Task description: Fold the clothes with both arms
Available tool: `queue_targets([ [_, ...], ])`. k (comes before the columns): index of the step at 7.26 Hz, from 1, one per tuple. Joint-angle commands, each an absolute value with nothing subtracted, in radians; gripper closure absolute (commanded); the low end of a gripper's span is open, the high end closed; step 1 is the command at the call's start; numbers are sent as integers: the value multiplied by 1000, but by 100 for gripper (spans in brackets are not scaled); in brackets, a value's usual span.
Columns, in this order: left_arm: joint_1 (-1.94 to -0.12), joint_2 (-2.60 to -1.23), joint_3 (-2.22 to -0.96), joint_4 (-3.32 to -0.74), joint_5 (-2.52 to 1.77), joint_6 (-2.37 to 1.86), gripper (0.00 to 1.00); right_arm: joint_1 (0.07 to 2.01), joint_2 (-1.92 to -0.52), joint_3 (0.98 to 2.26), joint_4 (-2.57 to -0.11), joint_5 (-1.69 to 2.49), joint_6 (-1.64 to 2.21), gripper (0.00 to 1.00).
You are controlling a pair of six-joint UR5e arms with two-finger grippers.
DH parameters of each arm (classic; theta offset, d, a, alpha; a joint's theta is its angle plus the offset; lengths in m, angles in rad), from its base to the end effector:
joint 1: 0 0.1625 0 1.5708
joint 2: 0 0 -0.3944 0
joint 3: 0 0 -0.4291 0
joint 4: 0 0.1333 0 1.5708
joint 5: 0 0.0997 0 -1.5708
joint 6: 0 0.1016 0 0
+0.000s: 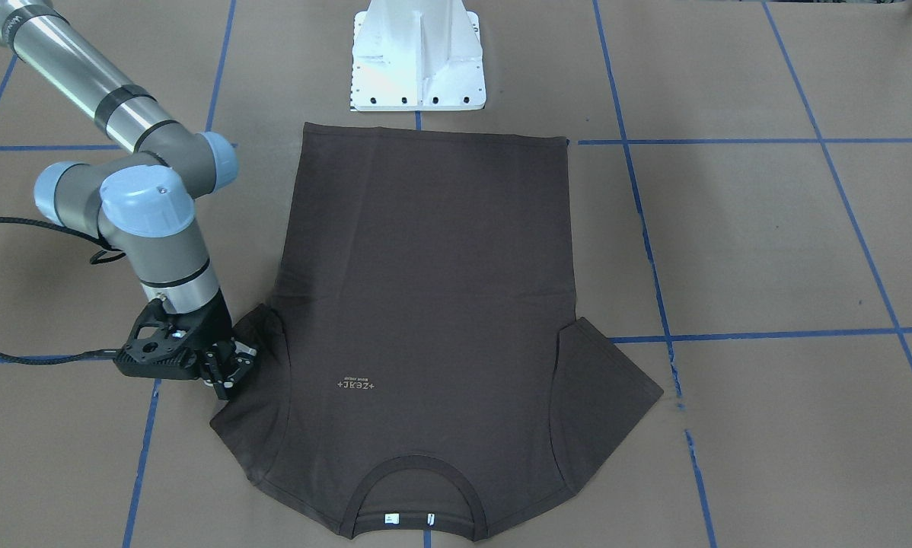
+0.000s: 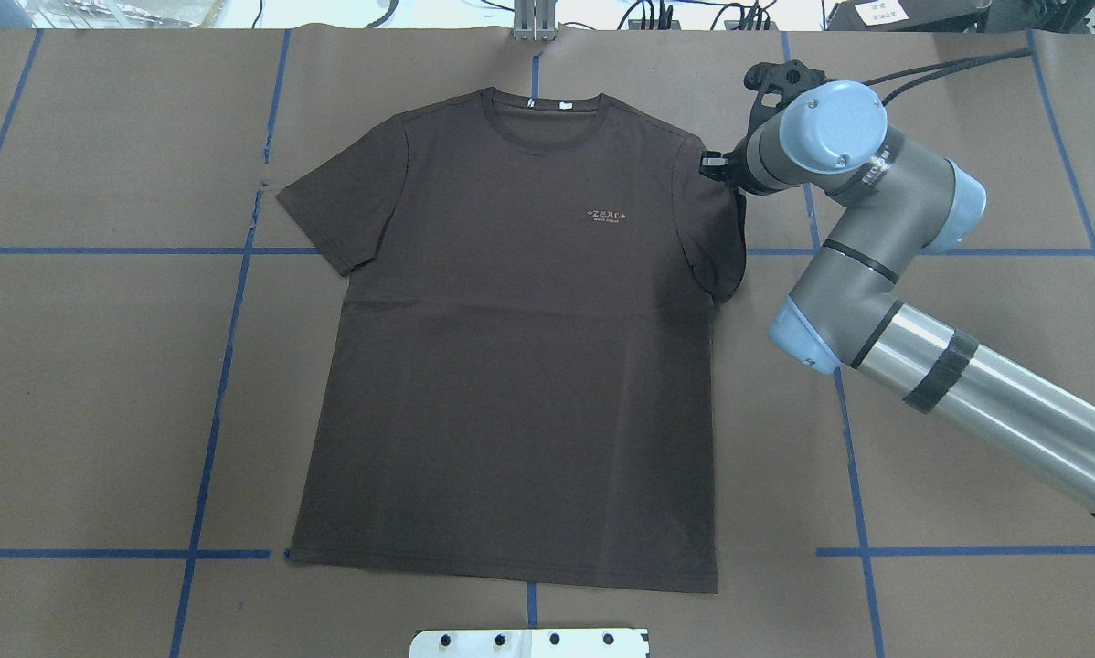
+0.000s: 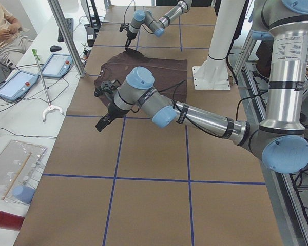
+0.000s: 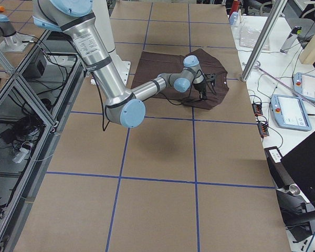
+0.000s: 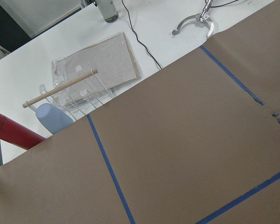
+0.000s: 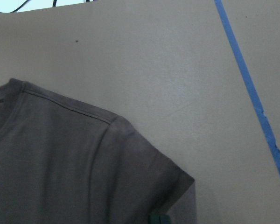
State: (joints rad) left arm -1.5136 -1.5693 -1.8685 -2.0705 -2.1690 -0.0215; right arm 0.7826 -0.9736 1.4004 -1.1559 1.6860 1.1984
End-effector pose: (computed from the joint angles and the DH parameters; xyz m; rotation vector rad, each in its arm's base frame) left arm -0.0451 -0.5430 0.4192 0.7492 0.5963 0.2708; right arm -0.4489 -0.6180 0.3039 0.3701 -0.7674 0.3368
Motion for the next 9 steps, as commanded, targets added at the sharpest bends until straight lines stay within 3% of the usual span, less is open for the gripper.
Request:
queue_targets([
  [1, -1513, -1568, -1868, -2075, -2171, -20, 0, 749, -888, 1404, -1253, 1634, 1264, 100],
  [4, -1513, -1568, -1867, -2075, -2169, -20, 0, 703, -818, 1307, -1247, 1565, 1340, 100],
  [8, -1513, -1566, -1867, -2074, -2171, -20, 0, 667, -802, 1296, -1243, 1529, 1339, 100],
  [9, -1513, -1568, -1867, -2074, -2171, -20, 0, 661, -804, 1289, -1243, 1517, 1327, 11],
])
